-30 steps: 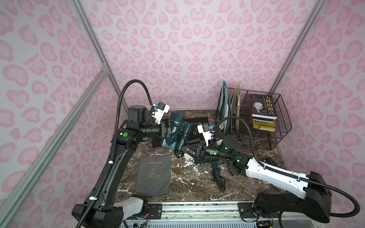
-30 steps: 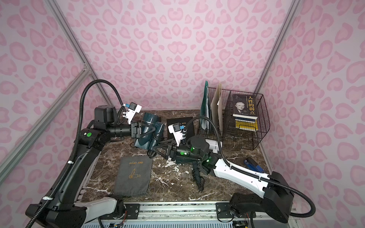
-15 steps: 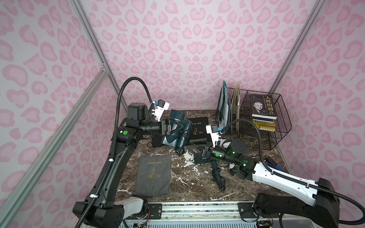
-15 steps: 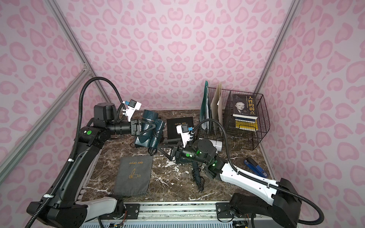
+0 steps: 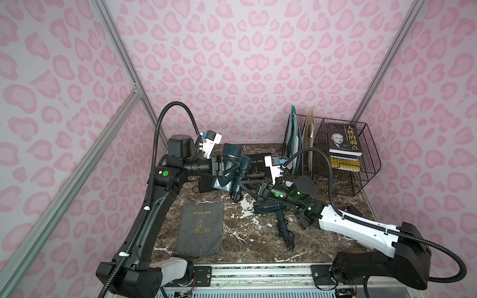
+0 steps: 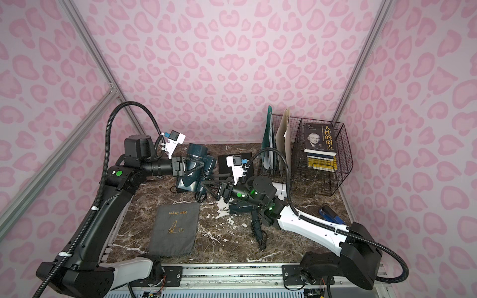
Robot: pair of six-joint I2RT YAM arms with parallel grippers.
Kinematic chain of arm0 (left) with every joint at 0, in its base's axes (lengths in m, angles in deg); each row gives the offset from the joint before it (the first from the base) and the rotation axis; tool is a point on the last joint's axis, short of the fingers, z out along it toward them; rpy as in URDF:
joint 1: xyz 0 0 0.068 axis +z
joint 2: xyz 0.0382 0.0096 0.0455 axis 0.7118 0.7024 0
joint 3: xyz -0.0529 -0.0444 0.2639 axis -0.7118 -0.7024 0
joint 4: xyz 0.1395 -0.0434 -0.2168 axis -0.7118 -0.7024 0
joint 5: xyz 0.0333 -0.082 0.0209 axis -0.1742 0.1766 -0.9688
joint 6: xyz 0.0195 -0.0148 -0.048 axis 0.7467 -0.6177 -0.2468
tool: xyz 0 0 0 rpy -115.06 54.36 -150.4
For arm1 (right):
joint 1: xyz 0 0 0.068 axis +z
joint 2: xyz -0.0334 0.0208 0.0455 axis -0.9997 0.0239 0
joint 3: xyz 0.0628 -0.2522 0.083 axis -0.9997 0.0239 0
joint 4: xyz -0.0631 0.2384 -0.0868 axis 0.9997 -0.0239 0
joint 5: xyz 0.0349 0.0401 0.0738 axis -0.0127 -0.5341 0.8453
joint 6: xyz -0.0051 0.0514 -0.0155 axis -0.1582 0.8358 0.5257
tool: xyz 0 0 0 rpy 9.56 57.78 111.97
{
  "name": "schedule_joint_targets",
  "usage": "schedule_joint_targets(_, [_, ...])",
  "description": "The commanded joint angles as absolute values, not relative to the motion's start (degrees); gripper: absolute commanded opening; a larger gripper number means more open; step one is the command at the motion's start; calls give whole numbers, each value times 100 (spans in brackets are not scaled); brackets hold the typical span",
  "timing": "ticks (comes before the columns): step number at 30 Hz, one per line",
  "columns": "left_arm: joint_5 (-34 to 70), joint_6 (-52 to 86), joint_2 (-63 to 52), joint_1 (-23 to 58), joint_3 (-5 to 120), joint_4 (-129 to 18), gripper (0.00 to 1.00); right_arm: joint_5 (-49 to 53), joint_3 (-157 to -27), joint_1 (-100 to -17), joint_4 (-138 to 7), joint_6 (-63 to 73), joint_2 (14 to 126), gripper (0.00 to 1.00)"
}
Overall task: Pack away hair dryers
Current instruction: Fold the hair dryer, then adjust the hair dryer.
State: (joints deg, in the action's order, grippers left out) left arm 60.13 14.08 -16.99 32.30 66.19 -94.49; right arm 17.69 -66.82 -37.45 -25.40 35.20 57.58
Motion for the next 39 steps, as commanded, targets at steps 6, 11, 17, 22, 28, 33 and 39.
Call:
schedule_joint_targets(6, [6221, 1375, -1726, 3233, 6610, -9083, 2, 1996, -6849, -3754, -2106, 3638, 6042, 71])
schedule_joint_targets(11, [6317, 1282, -1721, 3232, 6606, -8998, 2, 1957, -6842, -3758, -1991, 3660, 6117, 64])
schedule_joint_targets(17, [6368, 1290, -1751, 3221, 6571, -9000, 1, 2074, -6993, -3790, -1885, 3735, 6278, 62])
schedule_joint_targets(22, [6370, 1326, -1781, 3215, 6533, -9005, 1, 2120, -7021, -3799, -1840, 3794, 6358, 48])
schedule_joint_targets(28, [6370, 1352, -1778, 3212, 6542, -9005, 2, 2123, -6915, -3808, -1785, 3823, 6318, 33])
schedule_joint_targets(33, [6363, 1396, -1750, 3218, 6537, -9005, 51, 2071, -6841, -3803, -1655, 3859, 6282, 18])
schedule_joint_targets(39, [6208, 1479, -1725, 3218, 6561, -9102, 100, 2032, -6872, -3827, -1507, 3902, 6322, 7])
